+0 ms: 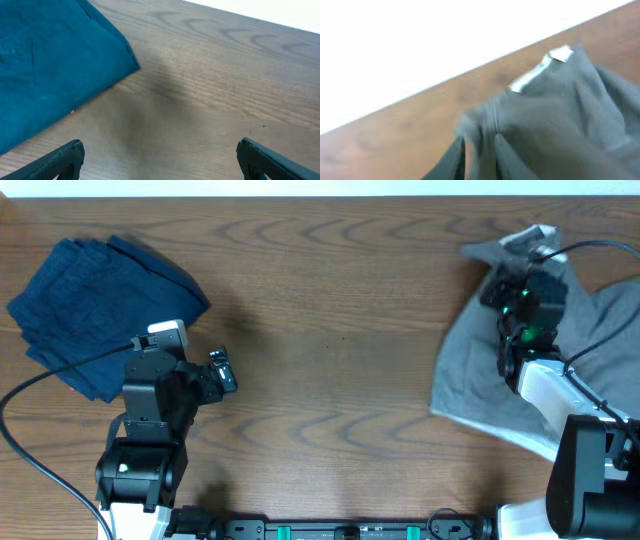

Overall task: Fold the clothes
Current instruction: 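Reach the right gripper to the grey shorts waistband and grasp it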

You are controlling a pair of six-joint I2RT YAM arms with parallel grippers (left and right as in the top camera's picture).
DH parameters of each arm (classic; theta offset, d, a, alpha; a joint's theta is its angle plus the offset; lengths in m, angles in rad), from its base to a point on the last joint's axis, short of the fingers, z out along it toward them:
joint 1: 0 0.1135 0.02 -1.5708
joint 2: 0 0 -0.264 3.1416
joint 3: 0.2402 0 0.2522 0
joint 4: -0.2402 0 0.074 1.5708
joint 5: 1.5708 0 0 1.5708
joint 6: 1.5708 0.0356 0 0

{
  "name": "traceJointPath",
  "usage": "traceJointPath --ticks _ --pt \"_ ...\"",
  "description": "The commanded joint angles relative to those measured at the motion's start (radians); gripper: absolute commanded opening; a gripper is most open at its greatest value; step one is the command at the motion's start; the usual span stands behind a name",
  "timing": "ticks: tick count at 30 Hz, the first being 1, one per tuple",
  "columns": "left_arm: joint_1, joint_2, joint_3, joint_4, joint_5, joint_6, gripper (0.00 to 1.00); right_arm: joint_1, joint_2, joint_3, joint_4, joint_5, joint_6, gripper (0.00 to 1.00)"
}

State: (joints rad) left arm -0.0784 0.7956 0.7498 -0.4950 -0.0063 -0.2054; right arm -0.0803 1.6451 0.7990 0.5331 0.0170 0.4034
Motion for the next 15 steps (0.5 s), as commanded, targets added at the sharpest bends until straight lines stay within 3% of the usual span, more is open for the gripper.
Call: traceJointPath --ticks 1,2,3,4,9,15 --pt "0.005 -0.002 0.023 0.003 -0.001 0.006 0.98 -0.005 0.003 0.006 0.026 -0.043 0.127 0.33" --pt "0.005 -0.002 0.023 0.003 -0.001 0.006 0.98 -0.005 0.003 0.006 0.000 -0.069 0.124 0.64" --pt "0.005 -0.002 0.023 0.003 -0.001 0.006 0.98 -0.005 0.003 0.006 -0.026 -0.083 0.113 0.89" --pt "0.005 0.000 0.023 0.004 -0.001 0.006 0.98 -0.005 0.002 0.006 -0.090 -0.109 0.077 0.99" --pt "0.005 0.002 0.023 0.003 -0.001 0.006 0.98 -0.010 -0.042 0.006 -0.325 -0.114 -0.066 0.99" --pt "0.005 0.002 0.023 0.004 0.038 0.005 0.98 -0.041 -0.233 0.006 -0.649 0.047 -0.221 0.99"
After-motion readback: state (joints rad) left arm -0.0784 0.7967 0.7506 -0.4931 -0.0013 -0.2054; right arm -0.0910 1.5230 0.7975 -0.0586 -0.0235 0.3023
